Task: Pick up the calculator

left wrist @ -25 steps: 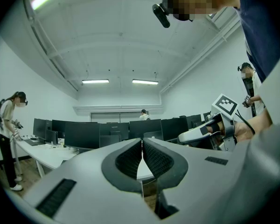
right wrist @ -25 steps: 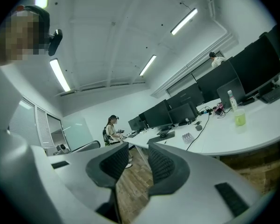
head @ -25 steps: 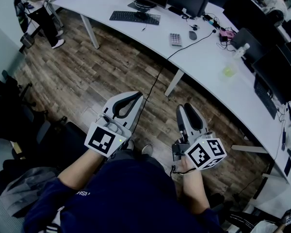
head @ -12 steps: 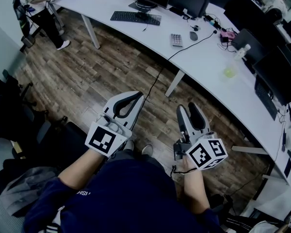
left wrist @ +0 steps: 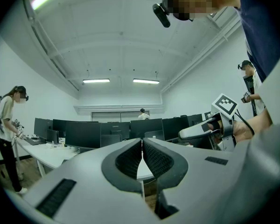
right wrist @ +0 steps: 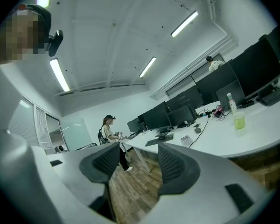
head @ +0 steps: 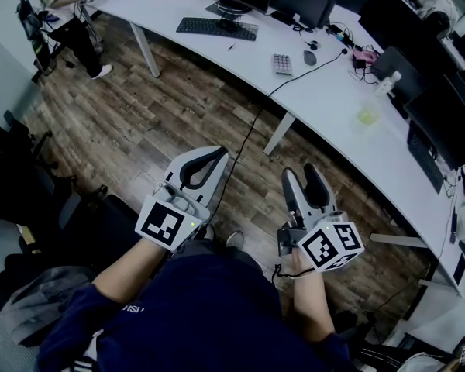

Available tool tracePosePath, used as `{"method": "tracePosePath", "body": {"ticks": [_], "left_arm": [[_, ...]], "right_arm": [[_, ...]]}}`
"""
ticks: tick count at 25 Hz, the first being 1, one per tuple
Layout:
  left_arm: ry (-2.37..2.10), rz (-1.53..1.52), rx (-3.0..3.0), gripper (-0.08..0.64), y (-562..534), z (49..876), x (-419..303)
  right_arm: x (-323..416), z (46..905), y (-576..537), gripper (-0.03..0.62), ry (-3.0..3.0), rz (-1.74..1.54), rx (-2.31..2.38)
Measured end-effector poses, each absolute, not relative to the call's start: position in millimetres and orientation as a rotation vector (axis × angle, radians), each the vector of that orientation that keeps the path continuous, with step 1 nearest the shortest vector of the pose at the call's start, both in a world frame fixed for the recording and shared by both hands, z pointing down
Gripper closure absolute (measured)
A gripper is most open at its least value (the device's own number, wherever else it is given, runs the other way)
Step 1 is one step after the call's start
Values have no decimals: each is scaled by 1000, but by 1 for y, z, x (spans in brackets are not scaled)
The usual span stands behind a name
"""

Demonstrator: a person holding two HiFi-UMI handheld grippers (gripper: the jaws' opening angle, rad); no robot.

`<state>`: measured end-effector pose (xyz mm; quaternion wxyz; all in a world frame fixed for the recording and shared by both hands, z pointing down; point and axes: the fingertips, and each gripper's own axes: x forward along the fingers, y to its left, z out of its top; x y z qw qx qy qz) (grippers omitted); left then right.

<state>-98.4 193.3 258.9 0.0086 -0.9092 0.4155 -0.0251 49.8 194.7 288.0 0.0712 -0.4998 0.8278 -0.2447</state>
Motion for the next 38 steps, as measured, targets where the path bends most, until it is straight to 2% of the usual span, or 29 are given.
{"method": "tracePosePath", "body": {"ticks": [38], "left_arm": [[1313,-93,-2833,528,203,260,-88]], "right_arm": [[71,288,201,202,2446,-725,-1530]]}}
